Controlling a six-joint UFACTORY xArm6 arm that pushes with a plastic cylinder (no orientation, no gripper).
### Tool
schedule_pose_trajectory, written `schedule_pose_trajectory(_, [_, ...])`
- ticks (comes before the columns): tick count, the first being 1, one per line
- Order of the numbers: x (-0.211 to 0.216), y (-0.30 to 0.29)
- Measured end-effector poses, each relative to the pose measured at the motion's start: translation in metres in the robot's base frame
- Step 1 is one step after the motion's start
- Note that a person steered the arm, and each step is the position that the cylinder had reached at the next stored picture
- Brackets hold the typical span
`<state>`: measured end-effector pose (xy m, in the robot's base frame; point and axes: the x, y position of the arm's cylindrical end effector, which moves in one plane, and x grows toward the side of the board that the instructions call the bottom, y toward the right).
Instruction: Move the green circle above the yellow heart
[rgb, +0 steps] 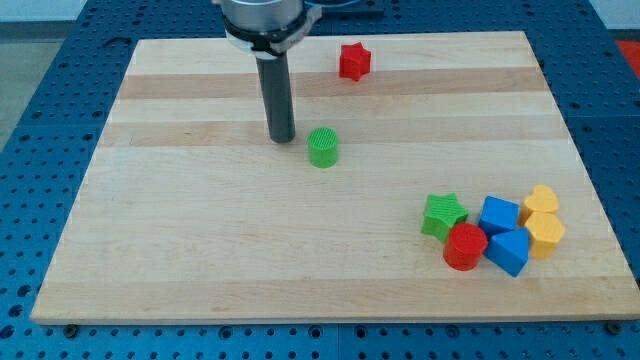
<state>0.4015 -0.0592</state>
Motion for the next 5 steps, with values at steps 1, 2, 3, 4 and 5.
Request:
schedule_pose_trajectory(1, [0.008, 0.008])
schedule_pose_trajectory(2, [0.015, 0.017])
schedule_pose_trajectory(3, [0.018, 0.049])
schedule_pose_trajectory(4, [0.028, 0.09])
schedule_pose_trajectory(5, [0.043, 0.125])
